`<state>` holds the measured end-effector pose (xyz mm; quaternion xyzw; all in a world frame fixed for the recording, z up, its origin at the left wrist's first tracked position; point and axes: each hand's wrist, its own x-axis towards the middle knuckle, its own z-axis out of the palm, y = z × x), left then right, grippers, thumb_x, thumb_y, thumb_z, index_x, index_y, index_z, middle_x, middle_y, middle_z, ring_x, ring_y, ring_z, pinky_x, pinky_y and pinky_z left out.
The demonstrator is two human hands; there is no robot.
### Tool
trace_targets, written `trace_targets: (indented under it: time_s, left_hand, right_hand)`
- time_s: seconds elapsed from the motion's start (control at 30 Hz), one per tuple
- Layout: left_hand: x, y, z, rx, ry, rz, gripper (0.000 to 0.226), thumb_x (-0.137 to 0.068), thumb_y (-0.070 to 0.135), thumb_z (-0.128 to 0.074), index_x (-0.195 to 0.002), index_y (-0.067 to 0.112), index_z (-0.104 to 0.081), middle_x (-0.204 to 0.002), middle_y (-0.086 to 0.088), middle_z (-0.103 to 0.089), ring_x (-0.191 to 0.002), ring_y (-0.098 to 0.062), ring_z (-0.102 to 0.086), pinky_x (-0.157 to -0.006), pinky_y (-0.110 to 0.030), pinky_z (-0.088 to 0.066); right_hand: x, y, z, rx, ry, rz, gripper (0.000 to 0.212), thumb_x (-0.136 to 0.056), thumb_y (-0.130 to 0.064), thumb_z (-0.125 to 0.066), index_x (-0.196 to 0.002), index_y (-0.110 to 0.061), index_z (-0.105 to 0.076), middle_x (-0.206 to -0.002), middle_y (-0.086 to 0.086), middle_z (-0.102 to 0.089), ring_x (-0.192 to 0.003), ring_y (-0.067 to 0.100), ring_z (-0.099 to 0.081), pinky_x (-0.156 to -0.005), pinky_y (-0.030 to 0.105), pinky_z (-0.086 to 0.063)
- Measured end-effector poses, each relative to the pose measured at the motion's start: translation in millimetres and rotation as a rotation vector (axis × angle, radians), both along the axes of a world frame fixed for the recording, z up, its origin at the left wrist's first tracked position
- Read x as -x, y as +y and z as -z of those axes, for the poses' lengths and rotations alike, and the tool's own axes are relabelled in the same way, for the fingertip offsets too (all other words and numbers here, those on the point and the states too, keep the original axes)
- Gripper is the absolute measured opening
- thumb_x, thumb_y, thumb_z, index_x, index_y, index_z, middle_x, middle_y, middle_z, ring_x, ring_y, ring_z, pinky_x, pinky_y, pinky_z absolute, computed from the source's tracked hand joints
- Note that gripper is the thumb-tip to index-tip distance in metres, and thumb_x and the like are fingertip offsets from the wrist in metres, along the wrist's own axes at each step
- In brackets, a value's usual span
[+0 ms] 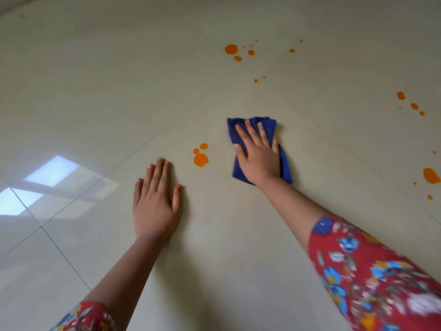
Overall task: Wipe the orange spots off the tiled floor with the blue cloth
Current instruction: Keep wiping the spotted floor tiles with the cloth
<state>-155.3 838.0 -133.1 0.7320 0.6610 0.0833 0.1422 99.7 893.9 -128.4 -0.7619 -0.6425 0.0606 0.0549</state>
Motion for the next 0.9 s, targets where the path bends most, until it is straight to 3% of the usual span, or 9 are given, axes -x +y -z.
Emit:
trace_targets:
  time_s: [0.13, 0.3, 0.37, 0.43, 0.53, 0.6, 0.7, 0.8, 0.9]
  left_hand:
    - [0.7, 0.1, -1.3, -0.005, -0.038, -0.002, 0.060, -0.098, 0.041, -0.022, -0.155, 0.025, -0.013, -0.162, 0.011, -0.008, -0.148, -0.005, 0.000, -0.122, -0.034, -0.006]
    - [3.9, 0.1, -1.6, -0.036, -0.099, -0.028, 0.058, -0.095, 0.024, -0.025, -0.153, 0.018, -0.023, -0.160, 0.006, -0.019, -0.147, -0.004, -0.010, -0.121, -0.032, -0.010]
    - [2.8, -0.7, -2.4, -0.037, -0.095, -0.030, 0.059, -0.094, 0.023, -0.025, -0.153, 0.019, -0.023, -0.160, 0.007, -0.018, -0.147, -0.005, -0.010, -0.121, -0.033, -0.011]
    - [1.6, -1.6, -3.1, -0.032, -0.096, -0.036, 0.060, -0.094, 0.023, -0.024, -0.154, 0.020, -0.022, -0.161, 0.008, -0.016, -0.148, -0.004, -0.009, -0.121, -0.034, -0.010]
    - [2.4, -0.5, -1.8, -0.043, -0.110, -0.040, 0.059, -0.094, 0.022, -0.026, -0.154, 0.021, -0.023, -0.160, 0.008, -0.016, -0.148, -0.004, -0.008, -0.122, -0.032, -0.009]
    - [4.4, -0.8, -1.7, -0.053, -0.151, -0.034, 0.058, -0.094, 0.020, -0.029, -0.153, 0.020, -0.026, -0.159, 0.007, -0.020, -0.148, -0.005, -0.012, -0.121, -0.033, -0.010]
    - [9.1, -1.4, -3.9, -0.055, -0.266, -0.052, 0.056, -0.094, 0.021, -0.031, -0.150, 0.016, -0.033, -0.156, 0.003, -0.030, -0.146, -0.012, -0.022, -0.120, -0.036, -0.016]
    - [8.9, -1.4, -6.8, -0.055, -0.295, -0.051, 0.054, -0.096, 0.023, -0.030, -0.149, 0.015, -0.034, -0.155, 0.001, -0.033, -0.146, -0.015, -0.025, -0.120, -0.038, -0.018]
    - [5.7, -2.5, -6.9, -0.061, -0.221, -0.035, 0.054, -0.097, 0.024, -0.029, -0.151, 0.017, -0.032, -0.157, 0.004, -0.029, -0.147, -0.011, -0.019, -0.121, -0.036, -0.015]
  right_hand:
    - [70.2, 36.2, 1.7, 0.025, 0.041, -0.176, 0.054, -0.099, -0.047, -0.033, -0.151, -0.038, -0.025, -0.161, -0.012, -0.016, -0.150, 0.016, -0.008, -0.119, 0.047, -0.005]
    - [56.3, -50.0, 5.0, -0.032, 0.040, -0.695, 0.052, -0.097, -0.051, -0.033, -0.148, -0.037, -0.034, -0.158, -0.010, -0.028, -0.147, 0.017, -0.021, -0.118, 0.045, -0.012]
    - [15.5, -47.5, 7.2, -0.026, 0.016, -0.612, 0.053, -0.096, -0.051, -0.033, -0.147, -0.038, -0.034, -0.158, -0.010, -0.027, -0.147, 0.017, -0.021, -0.115, 0.048, -0.014]
    - [-14.0, -20.9, 7.6, -0.010, -0.013, -0.331, 0.055, -0.094, -0.052, -0.028, -0.147, -0.038, -0.034, -0.158, -0.010, -0.027, -0.147, 0.017, -0.021, -0.113, 0.052, -0.019]
    - [-3.5, 24.7, 3.3, -0.005, 0.005, -0.083, 0.058, -0.093, -0.054, -0.022, -0.148, -0.038, -0.032, -0.159, -0.011, -0.024, -0.149, 0.018, -0.016, -0.115, 0.052, -0.015]
    - [35.7, 29.2, 4.7, 0.001, 0.031, -0.187, 0.058, -0.092, -0.051, -0.025, -0.148, -0.037, -0.033, -0.159, -0.009, -0.024, -0.149, 0.020, -0.017, -0.116, 0.054, -0.016]
    - [82.3, -31.1, 6.5, -0.064, 0.037, -0.569, 0.054, -0.094, -0.048, -0.033, -0.147, -0.035, -0.038, -0.158, -0.006, -0.029, -0.148, 0.023, -0.021, -0.115, 0.055, -0.019]
    - [43.7, -95.7, 1.8, 0.001, 0.012, -0.865, 0.055, -0.097, -0.051, -0.038, -0.150, -0.037, -0.030, -0.160, -0.010, -0.020, -0.150, 0.019, -0.011, -0.119, 0.052, -0.011]
    - [-28.8, -80.8, 3.5, -0.003, -0.040, -0.741, 0.055, -0.097, -0.050, -0.037, -0.150, -0.037, -0.029, -0.160, -0.009, -0.022, -0.149, 0.020, -0.015, -0.117, 0.055, -0.015]
